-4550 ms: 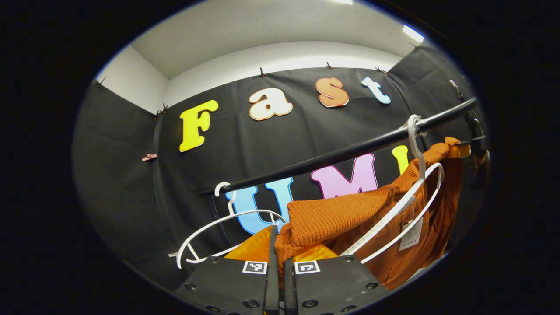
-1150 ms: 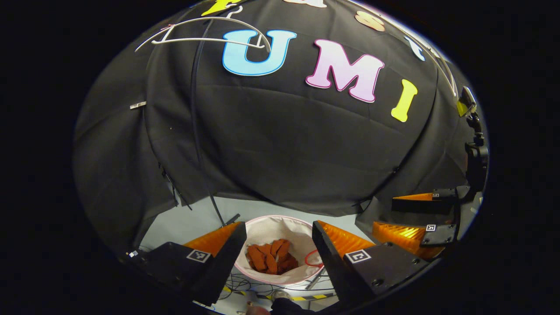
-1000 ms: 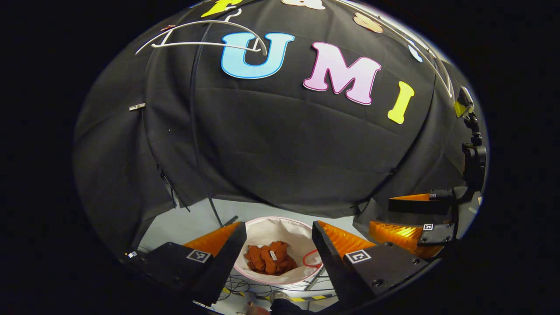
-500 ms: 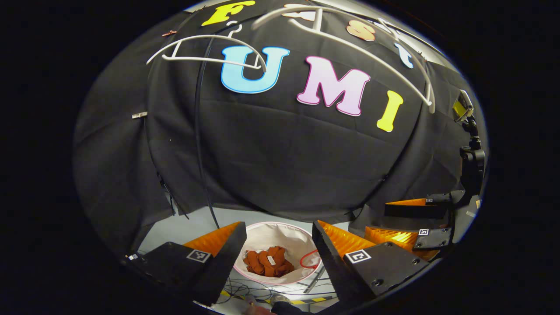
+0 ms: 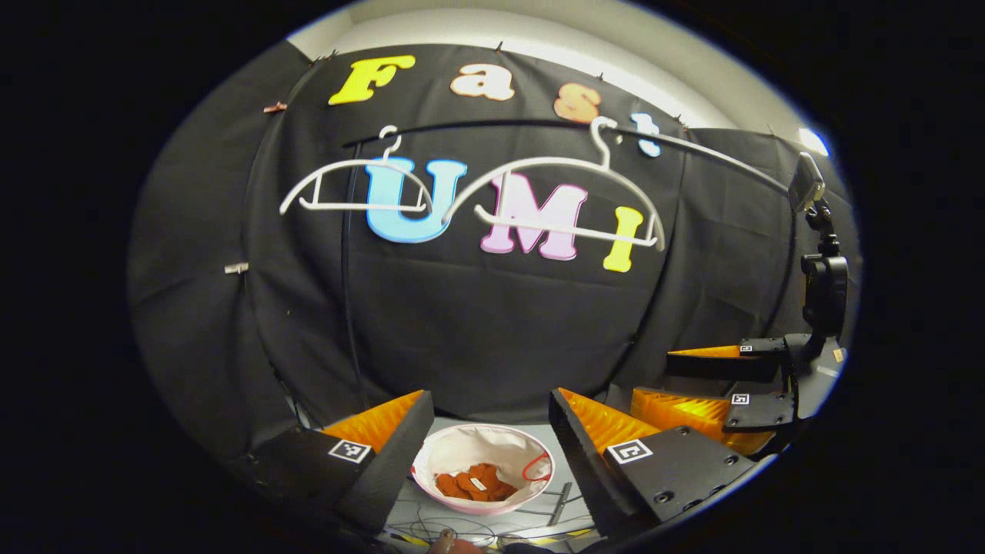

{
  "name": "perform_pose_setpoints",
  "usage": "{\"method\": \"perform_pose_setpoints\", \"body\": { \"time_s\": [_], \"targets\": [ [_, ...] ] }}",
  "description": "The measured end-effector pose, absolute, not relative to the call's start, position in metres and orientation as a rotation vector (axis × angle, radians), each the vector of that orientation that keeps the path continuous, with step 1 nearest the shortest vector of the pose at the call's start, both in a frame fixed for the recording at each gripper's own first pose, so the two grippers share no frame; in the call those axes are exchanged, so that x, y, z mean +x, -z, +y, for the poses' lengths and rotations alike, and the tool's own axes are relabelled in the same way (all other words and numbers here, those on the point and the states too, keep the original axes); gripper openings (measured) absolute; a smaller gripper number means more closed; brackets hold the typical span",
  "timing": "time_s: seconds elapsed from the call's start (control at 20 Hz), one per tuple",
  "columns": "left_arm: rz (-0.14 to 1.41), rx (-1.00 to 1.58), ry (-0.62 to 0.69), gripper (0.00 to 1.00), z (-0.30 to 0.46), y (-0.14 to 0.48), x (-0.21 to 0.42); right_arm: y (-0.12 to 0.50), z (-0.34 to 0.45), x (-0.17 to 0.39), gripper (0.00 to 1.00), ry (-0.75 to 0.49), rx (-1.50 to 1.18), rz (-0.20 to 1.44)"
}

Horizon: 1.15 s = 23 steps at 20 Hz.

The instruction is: Grasp the clothes on the hanger with both hands and then place them into the laundry hamper below.

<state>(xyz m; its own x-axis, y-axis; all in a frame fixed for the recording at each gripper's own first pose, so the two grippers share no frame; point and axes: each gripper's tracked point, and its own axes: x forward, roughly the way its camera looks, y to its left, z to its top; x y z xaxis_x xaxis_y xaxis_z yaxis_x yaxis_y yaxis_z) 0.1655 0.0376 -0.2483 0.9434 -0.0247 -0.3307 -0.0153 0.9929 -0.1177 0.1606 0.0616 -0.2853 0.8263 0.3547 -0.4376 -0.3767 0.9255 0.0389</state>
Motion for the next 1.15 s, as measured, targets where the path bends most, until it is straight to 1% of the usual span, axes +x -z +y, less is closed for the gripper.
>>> {"method": "perform_pose_setpoints", "body": {
  "time_s": [0.2,0.25,0.4,0.45,0.5,0.55,0.7,0.75,0.8,0.85,0.9,0.95,1.0,1.05,1.1,1.15],
  "targets": [
    [0.252,-0.096,0.076,0.95,0.036,0.199,0.116,0.229,0.077,0.113,0.99,-0.346,-0.052,0.333],
    [0.229,-0.099,0.101,0.95,0.032,0.184,0.104,0.214,0.078,0.103,0.96,-0.332,-0.054,0.299],
    [0.146,-0.121,0.164,0.95,0.021,0.131,0.075,0.164,0.083,0.081,1.00,-0.288,-0.021,0.186],
    [0.115,-0.121,0.171,0.95,0.021,0.114,0.063,0.143,0.083,0.075,0.98,-0.271,-0.001,0.139],
    [0.087,-0.115,0.170,0.92,0.022,0.096,0.053,0.122,0.084,0.067,1.00,-0.258,0.019,0.091],
    [0.061,-0.104,0.169,0.95,0.025,0.085,0.045,0.104,0.086,0.059,1.00,-0.250,0.034,0.045],
    [0.010,-0.062,0.164,0.95,0.029,0.052,0.021,0.054,0.091,0.035,1.00,-0.235,0.084,-0.083],
    [-0.015,-0.053,0.171,0.92,0.026,0.039,0.013,0.041,0.090,0.025,0.99,-0.224,0.094,-0.114],
    [-0.047,-0.048,0.181,0.98,0.023,0.024,0.005,0.031,0.087,0.016,0.99,-0.205,0.089,-0.139],
    [-0.076,-0.043,0.186,0.92,0.021,0.012,-0.001,0.024,0.083,0.011,0.98,-0.186,0.072,-0.146],
    [-0.098,-0.032,0.184,0.98,0.020,0.006,-0.010,0.022,0.081,0.006,0.97,-0.171,0.048,-0.146],
    [-0.119,-0.015,0.173,0.98,0.021,-0.003,-0.016,0.020,0.078,0.002,0.94,-0.156,0.027,-0.144],
    [-0.143,0.004,0.158,0.92,0.021,-0.012,-0.019,0.017,0.074,-0.001,0.94,-0.145,0.015,-0.140],
    [-0.162,0.017,0.148,0.95,0.018,-0.017,-0.020,0.014,0.071,-0.004,0.97,-0.136,0.012,-0.138],
    [-0.178,0.023,0.144,0.96,0.014,-0.021,-0.023,0.010,0.066,-0.004,0.97,-0.125,0.008,-0.142],
    [-0.192,0.026,0.141,0.98,0.008,-0.021,-0.025,0.005,0.060,-0.004,1.00,-0.114,0.002,-0.150]
  ]
}}
